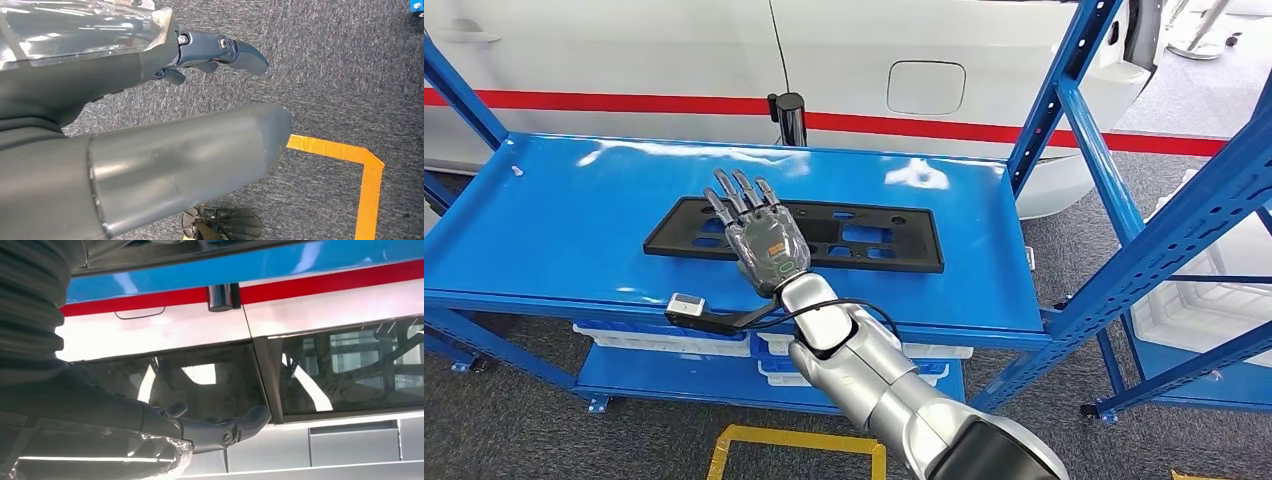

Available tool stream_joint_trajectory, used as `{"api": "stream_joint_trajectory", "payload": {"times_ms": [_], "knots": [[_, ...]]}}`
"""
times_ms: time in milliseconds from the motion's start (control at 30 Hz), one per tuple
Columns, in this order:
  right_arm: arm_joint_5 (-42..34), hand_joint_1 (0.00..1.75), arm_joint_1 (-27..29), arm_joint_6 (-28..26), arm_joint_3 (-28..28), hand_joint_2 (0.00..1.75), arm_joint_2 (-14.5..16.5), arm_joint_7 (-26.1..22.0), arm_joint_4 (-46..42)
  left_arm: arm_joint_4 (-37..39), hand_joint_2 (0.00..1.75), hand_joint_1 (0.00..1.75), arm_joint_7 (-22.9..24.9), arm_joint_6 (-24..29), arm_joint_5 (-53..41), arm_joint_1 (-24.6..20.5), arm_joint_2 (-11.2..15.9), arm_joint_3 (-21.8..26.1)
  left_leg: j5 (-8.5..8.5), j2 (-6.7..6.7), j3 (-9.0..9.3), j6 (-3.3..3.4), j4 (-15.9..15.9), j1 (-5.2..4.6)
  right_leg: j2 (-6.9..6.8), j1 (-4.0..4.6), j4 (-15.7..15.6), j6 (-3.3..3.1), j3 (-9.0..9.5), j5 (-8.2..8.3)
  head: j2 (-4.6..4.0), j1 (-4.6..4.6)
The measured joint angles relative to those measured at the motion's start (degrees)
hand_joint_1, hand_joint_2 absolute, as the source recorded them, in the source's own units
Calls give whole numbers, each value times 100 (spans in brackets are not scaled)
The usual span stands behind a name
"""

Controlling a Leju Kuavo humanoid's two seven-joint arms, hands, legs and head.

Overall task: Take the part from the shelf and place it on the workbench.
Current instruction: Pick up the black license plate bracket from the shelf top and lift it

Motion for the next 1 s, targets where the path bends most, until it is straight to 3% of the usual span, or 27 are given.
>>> {"api": "stream_joint_trajectory", "payload": {"times_ms": [400,1000], "knots": [[137,0,50,609,29,175,2,270,124,0,0,0,-40,-2,-88,1,0,51,0,0,0,0,0,0,0,0,0,0,0,0,0,0],[389,0,-369,586,-34,175,-56,901,1159,0,0,0,-62,-114,-321,-1,0,114,0,0,0,0,0,0,0,0,0,0,0,0,0,0]]}}
